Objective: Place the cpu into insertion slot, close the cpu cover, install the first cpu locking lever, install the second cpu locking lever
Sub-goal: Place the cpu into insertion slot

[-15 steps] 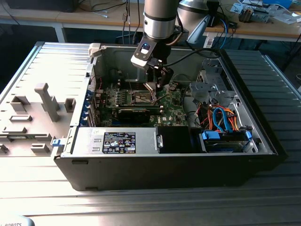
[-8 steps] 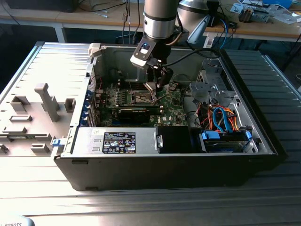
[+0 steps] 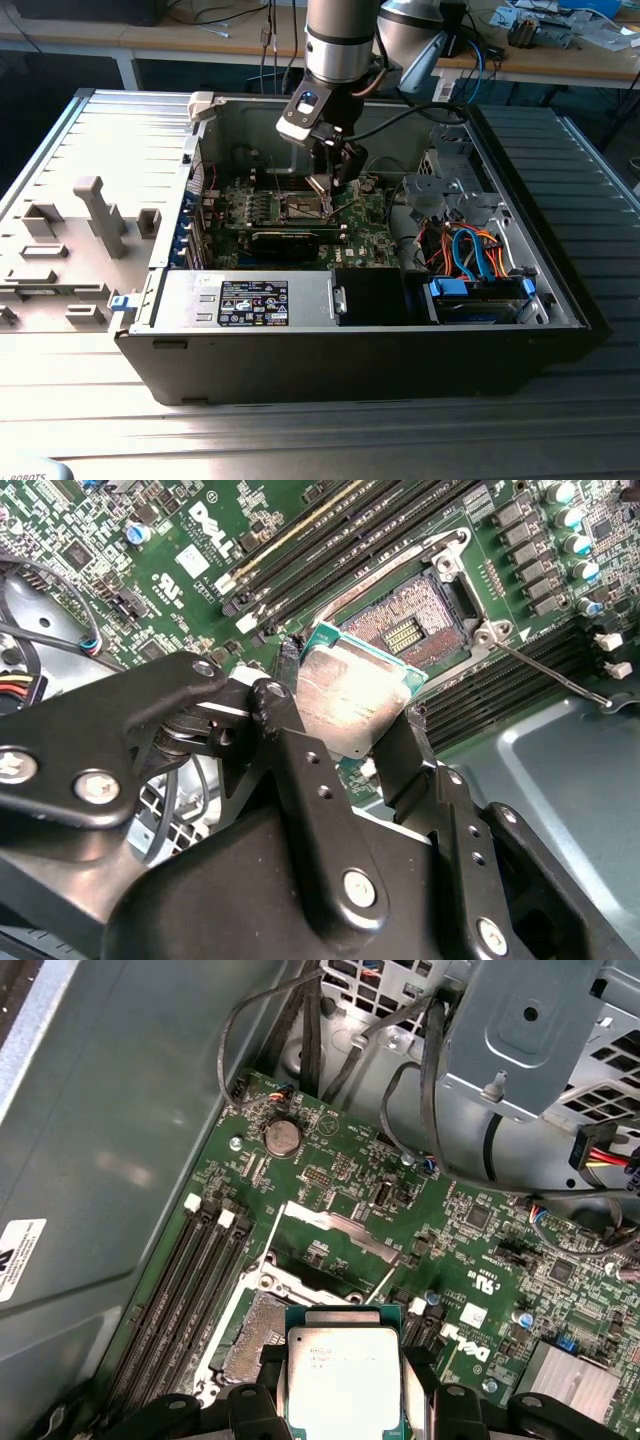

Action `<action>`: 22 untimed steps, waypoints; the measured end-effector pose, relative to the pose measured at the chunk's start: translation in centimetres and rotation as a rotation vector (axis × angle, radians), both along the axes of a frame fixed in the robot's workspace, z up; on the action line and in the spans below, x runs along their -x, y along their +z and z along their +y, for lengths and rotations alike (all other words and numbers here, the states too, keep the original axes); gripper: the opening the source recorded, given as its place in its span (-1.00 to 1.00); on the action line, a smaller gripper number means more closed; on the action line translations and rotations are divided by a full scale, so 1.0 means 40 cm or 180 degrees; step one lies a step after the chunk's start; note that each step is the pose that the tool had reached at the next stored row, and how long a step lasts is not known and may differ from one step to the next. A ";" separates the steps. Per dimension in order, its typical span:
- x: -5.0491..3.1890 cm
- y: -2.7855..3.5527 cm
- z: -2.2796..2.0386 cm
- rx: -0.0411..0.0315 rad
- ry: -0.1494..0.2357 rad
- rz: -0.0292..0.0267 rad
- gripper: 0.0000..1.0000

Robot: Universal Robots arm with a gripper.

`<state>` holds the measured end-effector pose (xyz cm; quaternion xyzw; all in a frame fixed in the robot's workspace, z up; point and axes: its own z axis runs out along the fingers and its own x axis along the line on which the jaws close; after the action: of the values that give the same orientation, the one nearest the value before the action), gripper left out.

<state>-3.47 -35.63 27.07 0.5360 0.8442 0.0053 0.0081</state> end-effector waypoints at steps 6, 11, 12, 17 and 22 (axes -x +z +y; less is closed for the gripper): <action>0.000 0.000 0.000 0.0002 -0.0050 0.0000 0.08; 0.000 0.000 0.000 0.0003 -0.0088 0.0000 0.08; 0.000 0.000 0.000 0.0004 -0.0101 0.0000 0.08; 0.000 0.000 0.000 0.0005 -0.0137 0.0000 0.08; 0.000 0.000 0.000 0.0007 -0.0181 0.0000 0.08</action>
<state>-3.47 -35.63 27.07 0.5598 0.8286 0.0041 0.0088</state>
